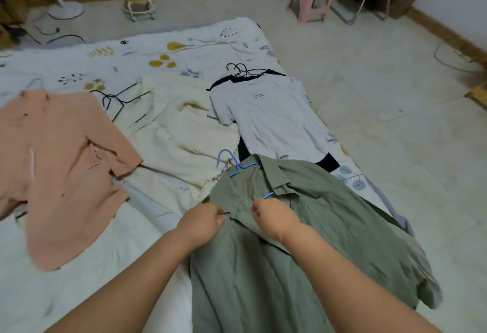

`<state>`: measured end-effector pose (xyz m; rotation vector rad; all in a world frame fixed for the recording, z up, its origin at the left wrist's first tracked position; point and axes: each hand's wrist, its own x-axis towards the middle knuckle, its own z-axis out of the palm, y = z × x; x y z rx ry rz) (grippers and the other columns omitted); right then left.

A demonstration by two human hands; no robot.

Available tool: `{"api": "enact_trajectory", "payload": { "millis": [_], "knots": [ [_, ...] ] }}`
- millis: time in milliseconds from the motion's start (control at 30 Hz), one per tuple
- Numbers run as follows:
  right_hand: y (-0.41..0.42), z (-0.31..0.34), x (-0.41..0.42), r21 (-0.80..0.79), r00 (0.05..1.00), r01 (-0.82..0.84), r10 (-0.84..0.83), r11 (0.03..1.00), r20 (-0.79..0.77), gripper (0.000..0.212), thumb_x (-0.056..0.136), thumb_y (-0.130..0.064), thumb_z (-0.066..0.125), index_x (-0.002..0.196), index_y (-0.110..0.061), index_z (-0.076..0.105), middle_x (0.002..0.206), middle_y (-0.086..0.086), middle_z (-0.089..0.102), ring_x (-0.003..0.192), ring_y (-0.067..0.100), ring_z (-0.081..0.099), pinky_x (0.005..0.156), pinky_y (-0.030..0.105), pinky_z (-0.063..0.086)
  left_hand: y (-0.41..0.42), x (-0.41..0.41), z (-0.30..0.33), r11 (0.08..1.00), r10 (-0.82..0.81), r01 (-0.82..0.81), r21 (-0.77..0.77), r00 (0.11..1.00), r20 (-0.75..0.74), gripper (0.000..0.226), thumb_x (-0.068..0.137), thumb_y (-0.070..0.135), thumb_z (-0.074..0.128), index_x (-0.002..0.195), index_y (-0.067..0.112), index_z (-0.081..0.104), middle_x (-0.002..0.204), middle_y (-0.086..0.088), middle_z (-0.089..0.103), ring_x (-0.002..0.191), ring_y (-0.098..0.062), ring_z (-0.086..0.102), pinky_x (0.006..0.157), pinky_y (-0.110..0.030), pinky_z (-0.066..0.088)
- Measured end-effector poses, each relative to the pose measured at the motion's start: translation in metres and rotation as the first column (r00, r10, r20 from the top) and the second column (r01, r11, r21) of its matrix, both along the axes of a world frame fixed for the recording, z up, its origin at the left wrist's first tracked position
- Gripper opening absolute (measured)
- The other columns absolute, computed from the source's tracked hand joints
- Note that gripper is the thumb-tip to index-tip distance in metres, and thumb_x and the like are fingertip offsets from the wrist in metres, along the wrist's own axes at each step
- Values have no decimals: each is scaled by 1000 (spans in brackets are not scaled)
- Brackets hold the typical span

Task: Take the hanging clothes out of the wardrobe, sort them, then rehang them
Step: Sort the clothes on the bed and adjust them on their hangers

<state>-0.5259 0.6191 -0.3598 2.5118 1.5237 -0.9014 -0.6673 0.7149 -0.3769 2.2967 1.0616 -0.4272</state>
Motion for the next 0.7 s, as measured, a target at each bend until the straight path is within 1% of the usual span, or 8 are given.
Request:
{"api": "enact_trajectory", "payload": {
  "millis": [133,267,333,433,533,700],
  "knots": [
    [-22,27,-26,42,998,-58,58,997,15,29,96,-16,39,118,-10,57,121,16,59,111,33,56,87,35,46,-29,-40,25,995,104,-104,-7,994,22,36,96,29,42,129,19,52,130,-4,56,117,-22,53,93,-27,41],
    [-46,46,-57,88,992,-125,124,988,14,31,96,-15,36,119,-11,57,122,15,58,111,32,55,87,33,44,-63,-88,44,977,214,-214,3,976,40,34,96,29,42,126,19,53,128,-2,57,113,-20,54,88,-26,41],
    [-57,53,-74,103,989,-151,150,983,13,30,95,-14,36,115,-11,57,120,15,59,108,32,56,84,32,44,-79,-113,52,963,271,-271,-1,962,42,32,97,28,41,124,18,54,125,-2,59,111,-20,55,88,-27,42],
    [-68,60,-101,107,980,-196,198,975,-7,30,95,-13,37,116,-10,58,120,15,60,109,31,56,85,31,44,-100,-154,60,933,359,-359,-4,933,40,33,96,28,41,125,18,55,126,-2,58,111,-19,55,88,-25,41],
    [-70,65,-128,109,968,-246,249,963,-13,32,94,-13,36,114,-10,61,118,15,61,108,31,57,84,31,44,-115,-195,65,901,434,-434,-3,901,13,32,96,27,41,123,17,56,125,0,59,110,-17,56,87,-24,41],
    [-54,67,-172,111,943,-329,332,938,-9,30,95,-13,37,116,-9,58,121,14,59,111,30,55,85,30,42,-121,-260,72,850,527,-527,9,850,-15,32,97,28,40,123,17,55,125,0,58,110,-15,55,83,-22,40]
  ]
}}
